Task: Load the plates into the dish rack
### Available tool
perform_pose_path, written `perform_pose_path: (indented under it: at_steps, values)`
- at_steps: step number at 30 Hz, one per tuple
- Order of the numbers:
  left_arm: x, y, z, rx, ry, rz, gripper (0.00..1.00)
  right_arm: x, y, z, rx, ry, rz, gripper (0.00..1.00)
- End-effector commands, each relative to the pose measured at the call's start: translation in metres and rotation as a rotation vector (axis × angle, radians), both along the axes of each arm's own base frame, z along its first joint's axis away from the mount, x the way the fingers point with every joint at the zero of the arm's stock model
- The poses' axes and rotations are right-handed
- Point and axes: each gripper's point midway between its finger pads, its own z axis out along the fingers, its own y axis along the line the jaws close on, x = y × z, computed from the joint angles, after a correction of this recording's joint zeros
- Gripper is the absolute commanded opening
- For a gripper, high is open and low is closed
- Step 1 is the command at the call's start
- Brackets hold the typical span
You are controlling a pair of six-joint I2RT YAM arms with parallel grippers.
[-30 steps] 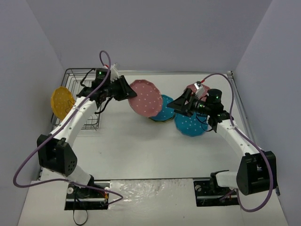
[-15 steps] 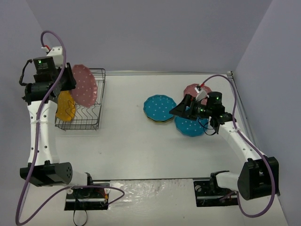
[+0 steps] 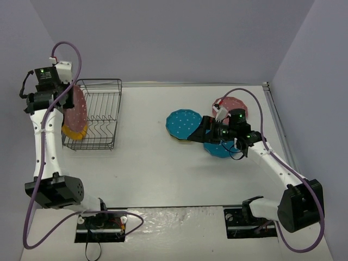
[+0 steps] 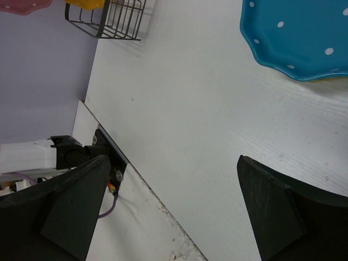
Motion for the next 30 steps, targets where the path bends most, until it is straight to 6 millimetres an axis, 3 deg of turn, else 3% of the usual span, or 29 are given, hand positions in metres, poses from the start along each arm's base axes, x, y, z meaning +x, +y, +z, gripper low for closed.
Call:
perform_pose_path:
  at_steps: [1,8,17,30]
  values:
    - [0.026,0.025,0.052,0.165,-0.185,0.034,0.00,0.006,0.003,0.025,0.016,-0.099,0.009,1.00]
    - [0.045,0.033,0.036,0.196,-0.155,0.035,0.00,0.011,0.001,0.026,0.008,-0.107,-0.006,1.00]
    - [0.053,0.039,0.008,0.228,-0.103,0.043,0.00,0.013,-0.001,0.025,0.008,-0.100,-0.014,1.00]
    - [0.066,0.037,0.004,0.256,-0.123,0.033,0.00,0.009,-0.003,0.028,0.027,-0.096,0.000,1.00]
